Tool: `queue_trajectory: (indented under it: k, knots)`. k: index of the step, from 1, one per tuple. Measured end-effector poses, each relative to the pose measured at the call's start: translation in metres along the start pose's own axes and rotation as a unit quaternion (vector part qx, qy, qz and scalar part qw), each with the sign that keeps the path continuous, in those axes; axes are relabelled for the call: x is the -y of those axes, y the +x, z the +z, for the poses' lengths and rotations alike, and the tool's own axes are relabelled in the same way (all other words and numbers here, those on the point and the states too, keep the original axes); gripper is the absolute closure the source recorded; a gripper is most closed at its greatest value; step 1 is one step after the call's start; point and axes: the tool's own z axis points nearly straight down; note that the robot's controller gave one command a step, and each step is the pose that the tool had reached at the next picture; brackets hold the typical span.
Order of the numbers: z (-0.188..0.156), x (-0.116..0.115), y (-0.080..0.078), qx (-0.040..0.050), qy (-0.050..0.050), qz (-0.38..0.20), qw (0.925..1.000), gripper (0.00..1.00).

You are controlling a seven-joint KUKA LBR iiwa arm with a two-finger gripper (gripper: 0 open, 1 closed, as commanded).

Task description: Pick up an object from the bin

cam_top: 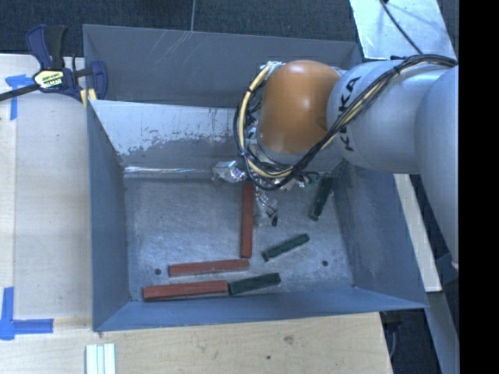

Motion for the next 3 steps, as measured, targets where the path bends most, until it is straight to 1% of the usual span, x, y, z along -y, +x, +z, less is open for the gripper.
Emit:
queue_trajectory:
  k: [1,2,3]
  knots:
    - [-0.001,0.001,0.000,0.0006,0.000,0.002,1.0000,0.00]
    - [-0.002,0.001,-0.001,0.0016,0.000,0.003,1.0000,1.00]
    - [-0.029,0.002,-0.002,0.0028,0.002,0.005,1.0000,1.00]
